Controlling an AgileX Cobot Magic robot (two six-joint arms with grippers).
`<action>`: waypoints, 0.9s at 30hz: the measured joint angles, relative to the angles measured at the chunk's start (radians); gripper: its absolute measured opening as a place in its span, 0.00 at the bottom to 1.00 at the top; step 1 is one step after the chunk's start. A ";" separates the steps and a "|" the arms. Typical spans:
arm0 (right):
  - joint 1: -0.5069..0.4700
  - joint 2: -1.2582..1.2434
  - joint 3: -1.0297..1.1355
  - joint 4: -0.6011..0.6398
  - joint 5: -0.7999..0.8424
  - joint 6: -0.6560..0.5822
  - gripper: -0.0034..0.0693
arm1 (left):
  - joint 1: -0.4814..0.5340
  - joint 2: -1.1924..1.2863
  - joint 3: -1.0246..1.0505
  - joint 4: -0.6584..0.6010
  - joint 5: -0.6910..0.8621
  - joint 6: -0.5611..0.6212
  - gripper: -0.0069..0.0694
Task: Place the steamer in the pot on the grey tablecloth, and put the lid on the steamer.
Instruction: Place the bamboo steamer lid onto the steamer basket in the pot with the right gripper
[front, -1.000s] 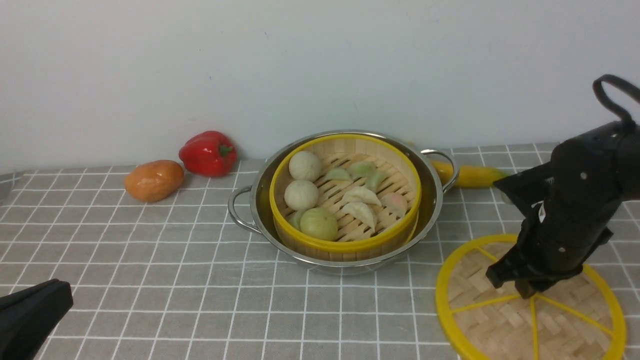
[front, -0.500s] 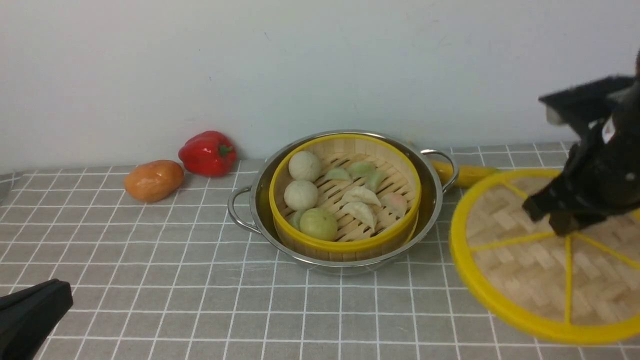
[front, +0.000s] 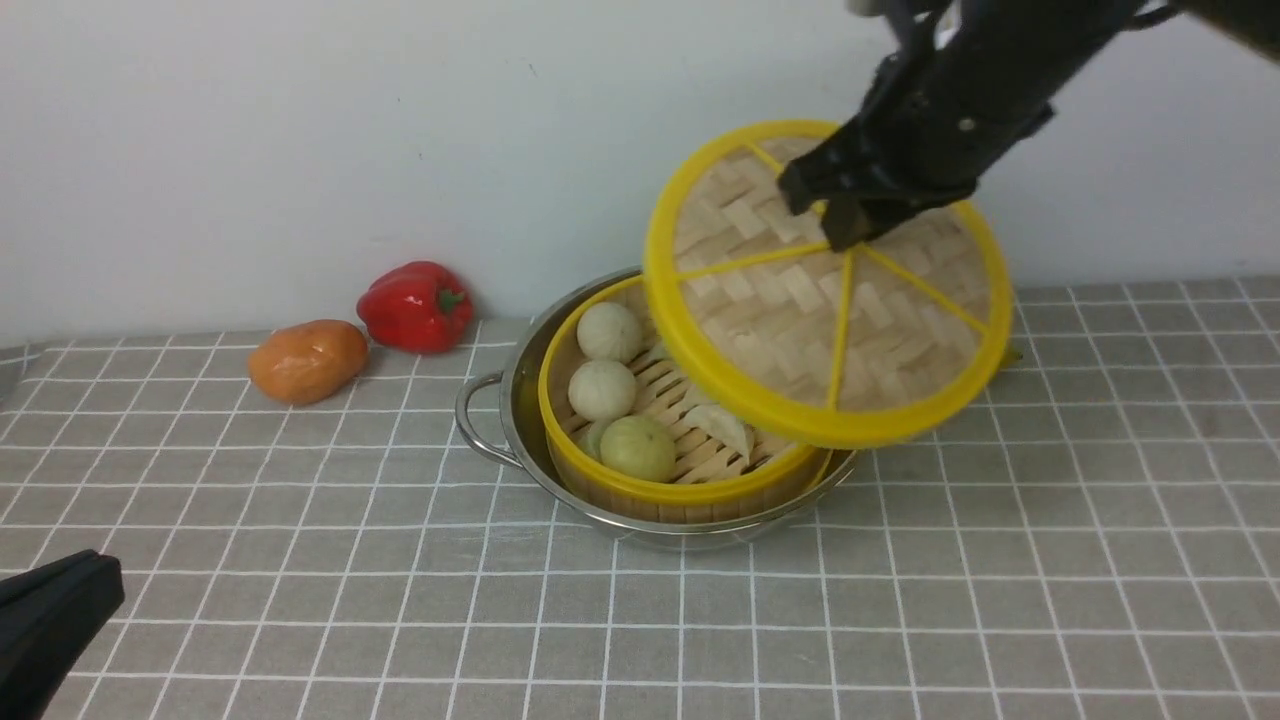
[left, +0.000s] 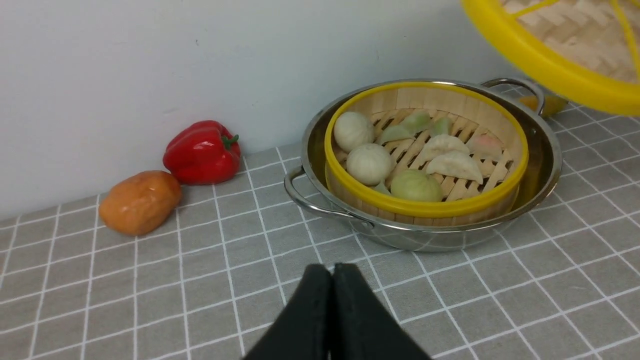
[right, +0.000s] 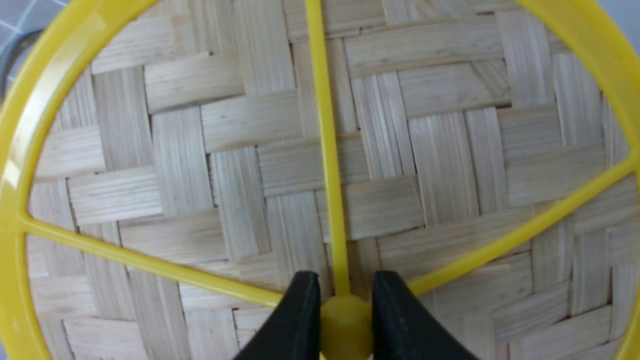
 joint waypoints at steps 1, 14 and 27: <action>0.027 0.073 -0.068 0.001 0.000 0.005 0.25 | 0.000 0.000 0.000 0.012 0.000 0.000 0.08; 0.105 0.328 -0.312 -0.083 0.002 0.013 0.25 | 0.000 0.000 0.000 0.042 0.000 0.000 0.08; 0.105 0.387 -0.326 -0.097 0.005 0.013 0.25 | 0.000 0.000 0.000 0.043 0.000 0.000 0.08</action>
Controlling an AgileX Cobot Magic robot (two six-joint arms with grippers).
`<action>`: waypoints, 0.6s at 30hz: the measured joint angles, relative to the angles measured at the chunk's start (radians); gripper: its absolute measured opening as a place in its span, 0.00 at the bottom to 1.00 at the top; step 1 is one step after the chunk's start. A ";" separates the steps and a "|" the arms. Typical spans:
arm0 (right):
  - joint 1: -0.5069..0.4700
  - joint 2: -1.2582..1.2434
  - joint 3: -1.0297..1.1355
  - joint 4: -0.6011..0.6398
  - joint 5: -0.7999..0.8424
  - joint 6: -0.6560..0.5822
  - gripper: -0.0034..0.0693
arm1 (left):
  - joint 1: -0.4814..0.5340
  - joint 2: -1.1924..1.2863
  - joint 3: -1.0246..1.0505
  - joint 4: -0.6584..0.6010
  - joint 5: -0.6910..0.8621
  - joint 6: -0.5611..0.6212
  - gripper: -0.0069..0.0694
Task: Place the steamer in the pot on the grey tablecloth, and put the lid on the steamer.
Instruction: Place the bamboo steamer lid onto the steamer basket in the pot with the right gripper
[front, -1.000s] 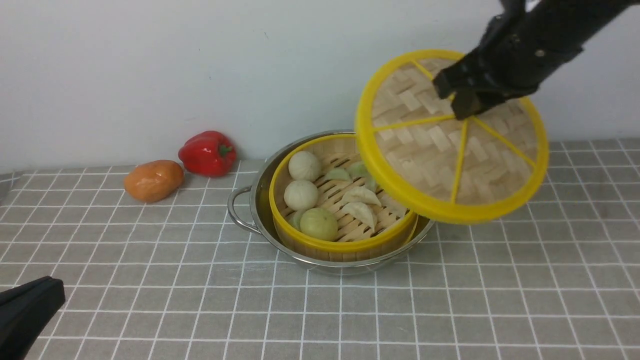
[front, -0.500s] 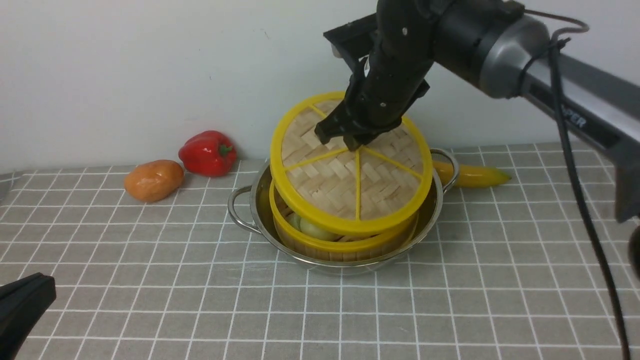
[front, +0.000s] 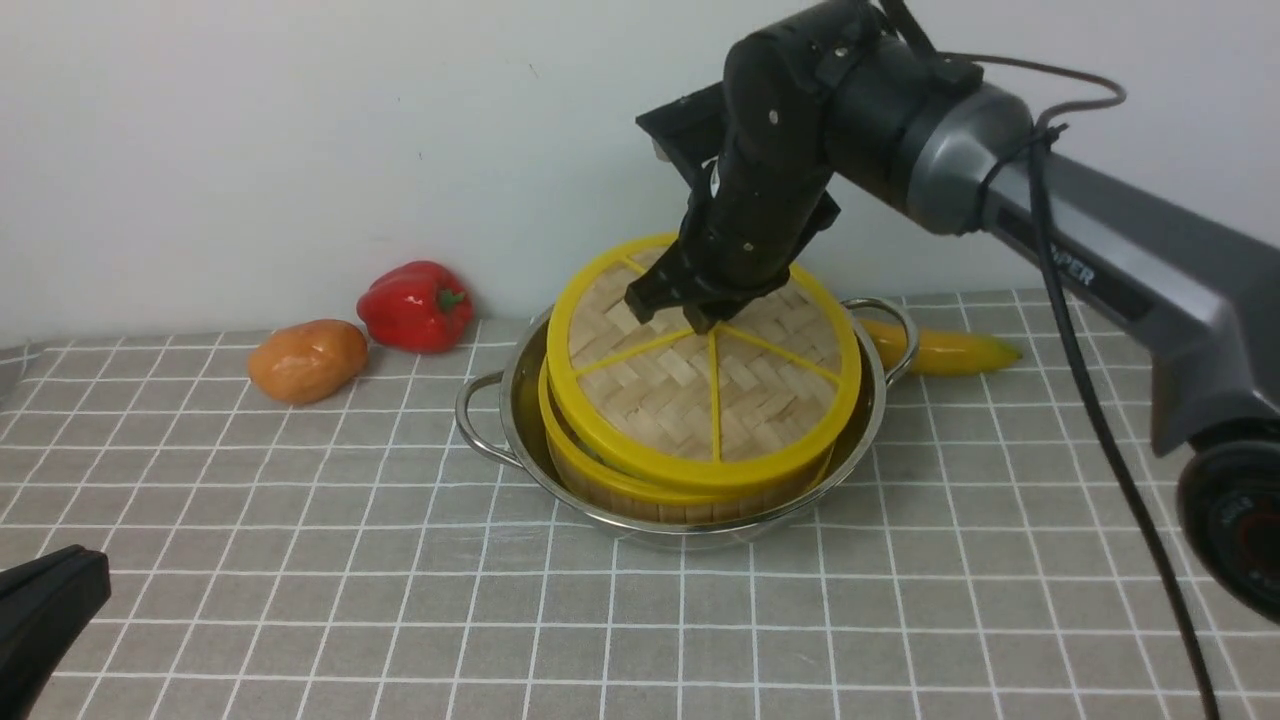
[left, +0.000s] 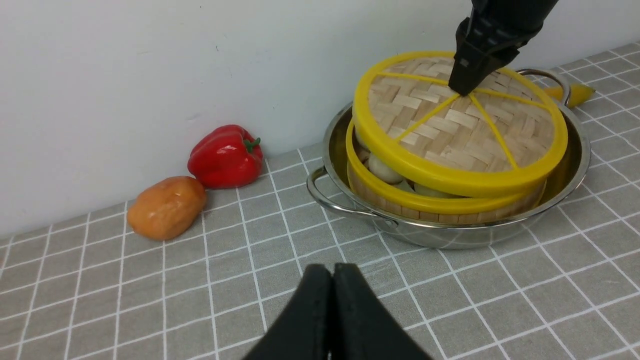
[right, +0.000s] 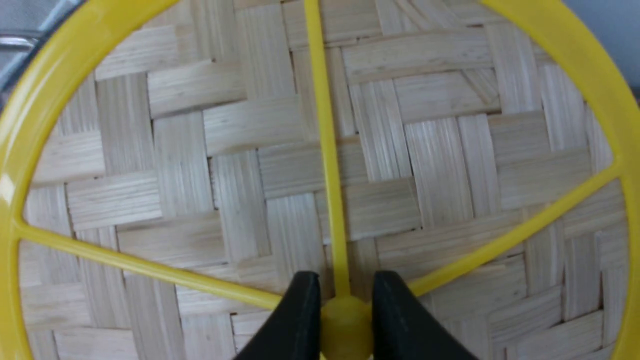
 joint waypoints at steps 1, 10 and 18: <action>0.000 0.006 -0.003 -0.007 0.000 0.000 0.25 | 0.000 0.000 0.000 0.000 0.000 0.000 0.08; 0.000 0.025 -0.007 -0.003 -0.001 -0.018 0.25 | 0.000 0.000 0.000 0.000 0.000 0.000 0.08; 0.001 0.028 -0.011 0.025 -0.024 -0.049 0.25 | 0.000 0.000 0.000 0.000 0.000 0.000 0.08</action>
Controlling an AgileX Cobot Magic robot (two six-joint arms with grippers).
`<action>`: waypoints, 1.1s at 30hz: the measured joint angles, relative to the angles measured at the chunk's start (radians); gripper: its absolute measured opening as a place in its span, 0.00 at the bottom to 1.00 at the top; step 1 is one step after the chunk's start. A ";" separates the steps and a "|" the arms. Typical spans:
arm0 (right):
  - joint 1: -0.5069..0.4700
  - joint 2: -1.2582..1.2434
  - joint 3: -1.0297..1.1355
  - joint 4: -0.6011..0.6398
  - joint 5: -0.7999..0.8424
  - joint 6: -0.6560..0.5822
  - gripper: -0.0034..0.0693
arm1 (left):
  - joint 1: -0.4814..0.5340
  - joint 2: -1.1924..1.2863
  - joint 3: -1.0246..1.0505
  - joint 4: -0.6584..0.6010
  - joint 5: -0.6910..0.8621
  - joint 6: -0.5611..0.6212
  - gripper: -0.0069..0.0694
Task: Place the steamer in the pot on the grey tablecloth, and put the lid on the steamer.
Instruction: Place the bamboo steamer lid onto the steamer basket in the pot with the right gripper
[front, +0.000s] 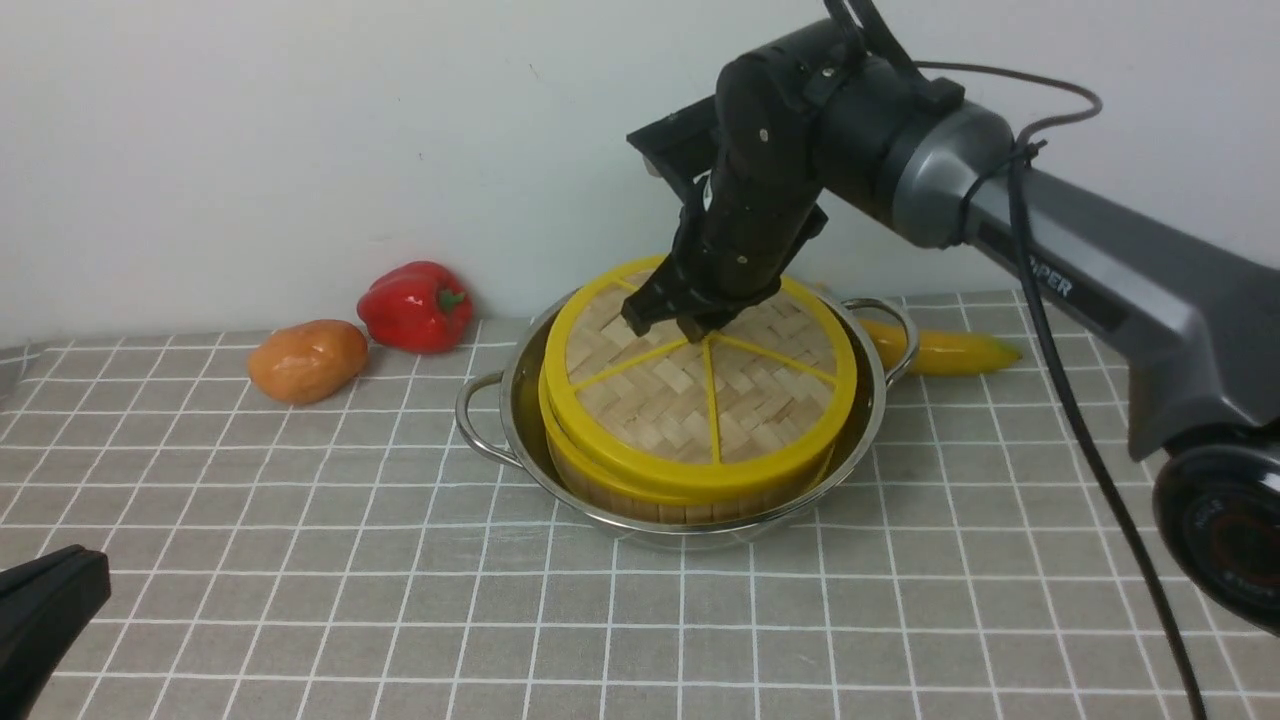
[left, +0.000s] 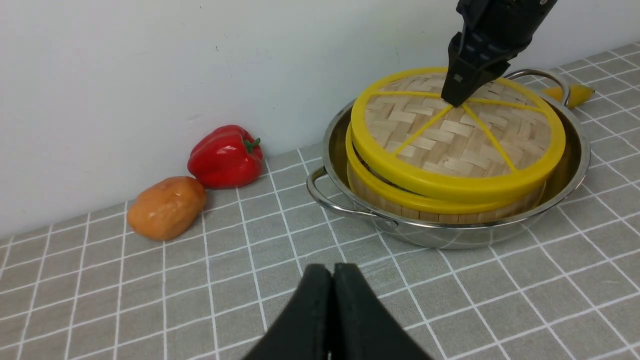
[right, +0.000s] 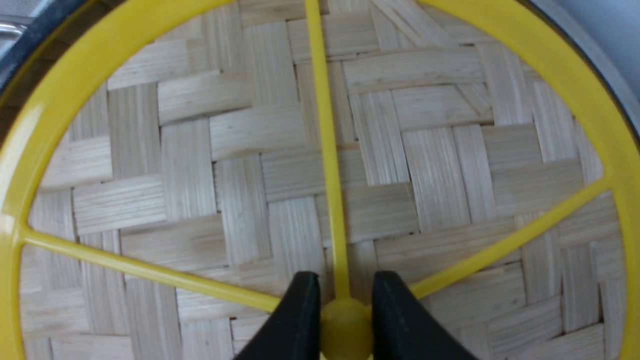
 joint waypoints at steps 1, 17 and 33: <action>0.000 0.000 0.000 0.007 -0.005 -0.005 0.25 | 0.000 0.000 0.000 0.000 0.000 0.000 0.08; 0.000 0.000 0.000 0.026 -0.018 -0.058 0.25 | 0.000 0.000 0.000 0.000 0.000 0.000 0.08; 0.000 0.000 0.000 0.069 -0.050 -0.105 0.25 | 0.000 0.000 0.001 0.000 0.000 0.000 0.08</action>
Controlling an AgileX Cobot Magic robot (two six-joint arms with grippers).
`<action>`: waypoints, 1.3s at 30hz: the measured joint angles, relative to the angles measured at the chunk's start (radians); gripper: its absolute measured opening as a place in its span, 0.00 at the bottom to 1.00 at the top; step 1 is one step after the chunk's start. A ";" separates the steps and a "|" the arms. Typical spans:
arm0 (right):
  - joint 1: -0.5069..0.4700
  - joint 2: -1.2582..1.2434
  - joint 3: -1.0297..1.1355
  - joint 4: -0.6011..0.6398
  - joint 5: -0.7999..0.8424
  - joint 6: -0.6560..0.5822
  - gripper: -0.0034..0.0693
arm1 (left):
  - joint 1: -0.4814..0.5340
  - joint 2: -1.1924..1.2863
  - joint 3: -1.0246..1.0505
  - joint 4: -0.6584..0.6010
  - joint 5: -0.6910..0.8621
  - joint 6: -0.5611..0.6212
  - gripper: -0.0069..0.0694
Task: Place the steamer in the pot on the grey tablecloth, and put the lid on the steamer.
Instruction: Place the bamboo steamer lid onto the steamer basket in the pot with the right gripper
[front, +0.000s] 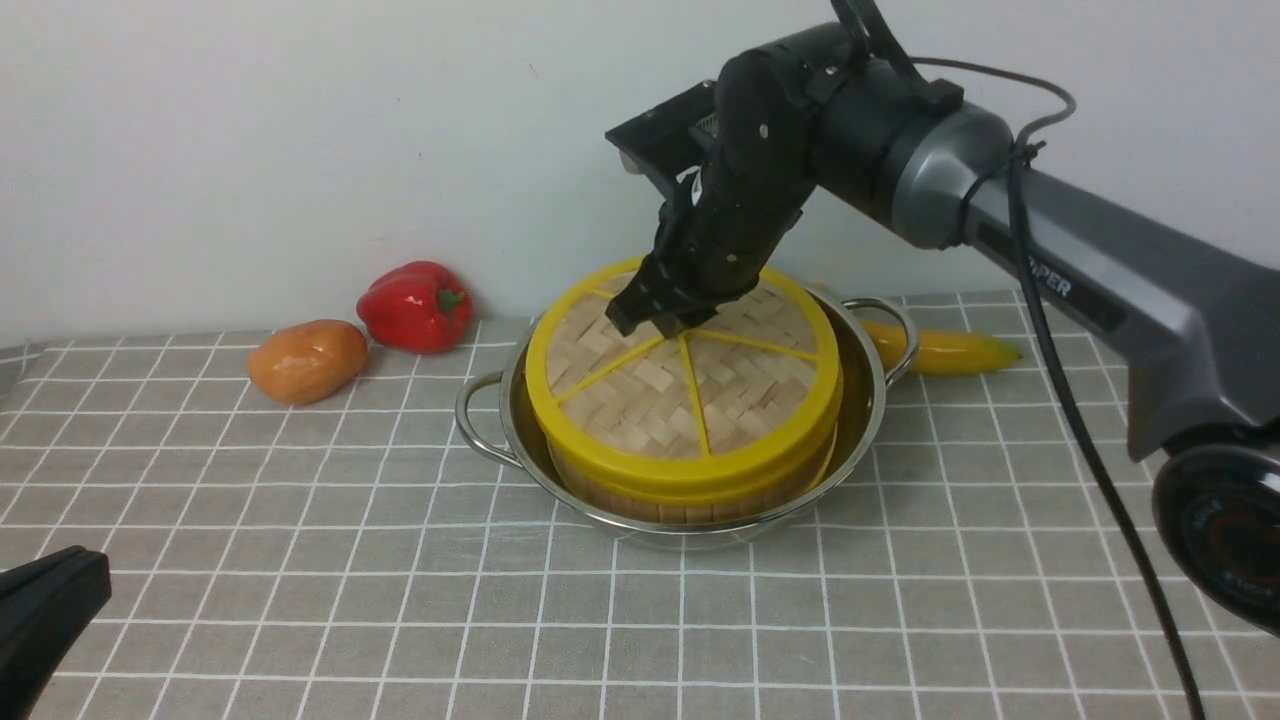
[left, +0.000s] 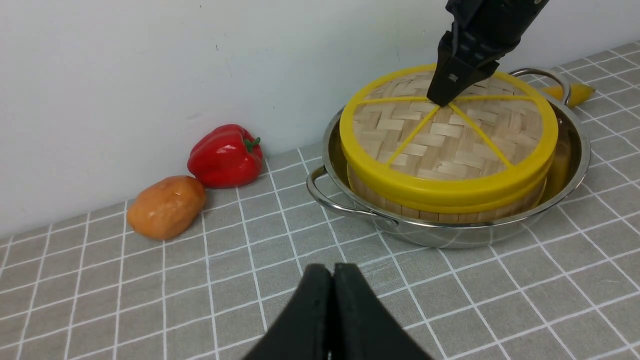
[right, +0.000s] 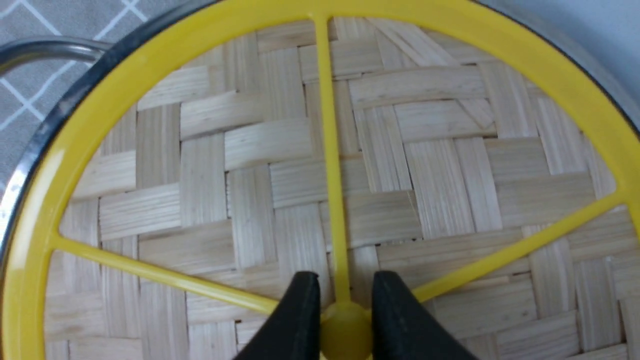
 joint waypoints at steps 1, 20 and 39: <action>0.000 0.000 0.000 0.000 -0.006 -0.001 0.25 | 0.000 0.000 0.000 0.000 0.000 0.000 0.08; 0.000 0.000 0.000 -0.031 0.013 0.000 0.25 | 0.000 0.000 0.000 0.000 0.031 0.000 0.08; 0.000 0.017 -0.002 -0.032 -0.020 0.000 0.25 | 0.000 0.000 0.000 0.000 0.033 0.000 0.09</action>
